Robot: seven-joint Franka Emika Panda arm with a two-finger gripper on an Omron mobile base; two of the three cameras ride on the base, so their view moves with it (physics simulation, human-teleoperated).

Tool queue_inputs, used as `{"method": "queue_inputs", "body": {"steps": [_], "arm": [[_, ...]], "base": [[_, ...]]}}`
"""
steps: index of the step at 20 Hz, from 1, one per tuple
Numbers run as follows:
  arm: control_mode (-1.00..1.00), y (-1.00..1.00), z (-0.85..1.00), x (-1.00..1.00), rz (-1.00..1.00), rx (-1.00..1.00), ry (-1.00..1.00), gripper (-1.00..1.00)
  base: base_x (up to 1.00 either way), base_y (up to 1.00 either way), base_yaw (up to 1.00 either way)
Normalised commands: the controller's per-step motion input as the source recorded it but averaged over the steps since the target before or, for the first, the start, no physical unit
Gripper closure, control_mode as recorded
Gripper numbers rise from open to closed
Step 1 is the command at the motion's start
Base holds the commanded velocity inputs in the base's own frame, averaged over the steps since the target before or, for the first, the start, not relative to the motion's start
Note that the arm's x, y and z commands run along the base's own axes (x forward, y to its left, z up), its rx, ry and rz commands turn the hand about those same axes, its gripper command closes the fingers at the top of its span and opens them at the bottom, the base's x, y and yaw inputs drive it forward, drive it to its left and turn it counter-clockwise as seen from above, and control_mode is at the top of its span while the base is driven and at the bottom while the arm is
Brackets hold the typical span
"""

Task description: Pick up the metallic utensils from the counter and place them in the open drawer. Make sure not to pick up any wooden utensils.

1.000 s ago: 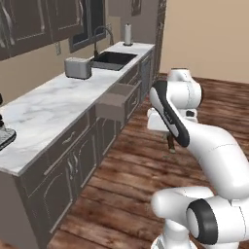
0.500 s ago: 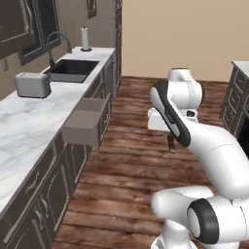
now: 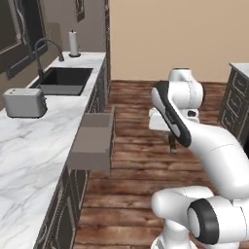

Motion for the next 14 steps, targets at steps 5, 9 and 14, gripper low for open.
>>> {"method": "queue_inputs", "body": {"steps": [5, 9, 14], "arm": [[1.00, 0.00, 0.00, 0.00, 0.00, 0.00, 0.00, 1.00], [1.00, 0.00, 0.00, 0.00, 0.00, 0.00, 0.00, 1.00], [1.00, 0.00, 0.00, 0.00, 0.00, 0.00, 0.00, 1.00]], "base": [[0.73, 0.01, 0.22], [0.38, 0.17, 0.13], [0.11, 0.50, 0.00]]}}
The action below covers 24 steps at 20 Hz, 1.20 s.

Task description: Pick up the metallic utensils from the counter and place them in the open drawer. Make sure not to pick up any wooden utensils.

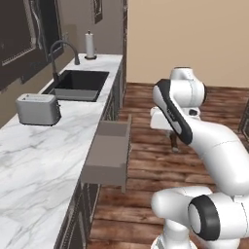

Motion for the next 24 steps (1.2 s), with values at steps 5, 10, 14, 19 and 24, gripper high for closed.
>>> {"method": "queue_inputs", "body": {"steps": [5, 10, 14, 19, 24], "arm": [[1.00, 0.00, 0.00, 0.00, 0.00, 0.00, 0.00, 1.00], [1.00, 0.00, 0.00, 0.00, 0.00, 0.00, 0.00, 1.00], [1.00, 0.00, 0.00, 0.00, 0.00, 0.00, 0.00, 1.00], [1.00, 0.00, 0.00, 0.00, 0.00, 0.00, 0.00, 1.00], [-1.00, 0.10, -0.05, 0.25, 0.00, 0.03, -0.08, 1.00]], "base": [[0.00, 0.37, 0.00], [0.00, 0.52, 0.00], [0.00, 0.67, 0.00], [0.00, 0.21, 0.00], [0.02, 0.00, 0.00]]}}
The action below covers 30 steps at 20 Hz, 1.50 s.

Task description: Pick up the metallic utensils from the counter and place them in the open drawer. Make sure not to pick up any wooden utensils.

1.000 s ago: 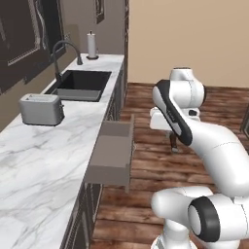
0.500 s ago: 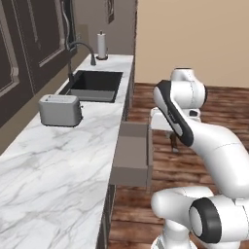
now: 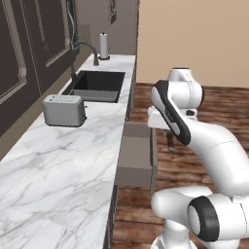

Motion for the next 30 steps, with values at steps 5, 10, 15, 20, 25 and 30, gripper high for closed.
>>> {"method": "queue_inputs", "body": {"steps": [5, 10, 15, 20, 25, 30], "arm": [[-1.00, 0.00, -0.38, 0.30, 0.00, 0.10, -0.04, 1.00], [-1.00, -0.13, -0.45, 0.57, 0.02, 0.11, 0.00, 1.00], [-1.00, -0.10, -0.20, 0.68, 0.03, 0.04, 0.00, 1.00], [-1.00, 0.00, -0.17, 0.71, 0.00, 0.00, 0.09, 1.00], [-1.00, 0.00, -0.36, 0.64, 0.00, -0.02, 0.03, 1.00], [-1.00, -0.05, -0.48, 0.40, 0.00, 0.00, 0.10, 1.00]], "base": [[0.00, 0.00, 0.00], [0.00, 0.00, 0.00], [0.00, 0.00, 0.00], [0.00, 0.00, 0.00], [0.00, 0.00, 0.00], [0.00, 0.00, 0.00]]}}
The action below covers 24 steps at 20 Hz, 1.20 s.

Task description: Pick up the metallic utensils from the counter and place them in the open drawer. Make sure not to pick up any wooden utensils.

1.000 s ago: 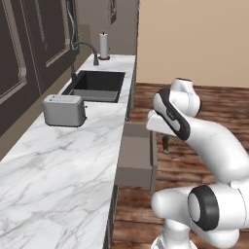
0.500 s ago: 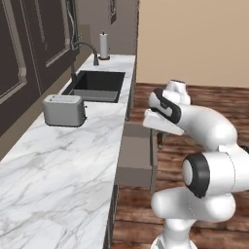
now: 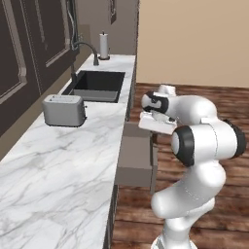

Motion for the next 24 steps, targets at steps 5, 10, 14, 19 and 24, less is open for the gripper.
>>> {"method": "queue_inputs", "body": {"steps": [5, 10, 14, 19, 24], "arm": [[-1.00, -0.15, -0.57, 0.30, 0.00, 0.00, 0.04, 1.00], [-1.00, -0.06, -0.35, 0.34, 0.00, 0.00, -0.07, 1.00], [-1.00, 0.00, -0.31, 0.33, 0.00, -0.02, -0.15, 1.00], [-1.00, -0.01, -0.23, 0.42, 0.00, -0.10, -0.03, 1.00], [-1.00, -0.05, -0.24, 0.23, 0.00, -0.11, 0.00, 1.00]], "base": [[0.00, 0.00, 0.00], [0.00, 0.00, 0.00], [0.00, 0.00, 0.00], [0.00, 0.00, 0.00], [0.00, 0.00, 0.00]]}}
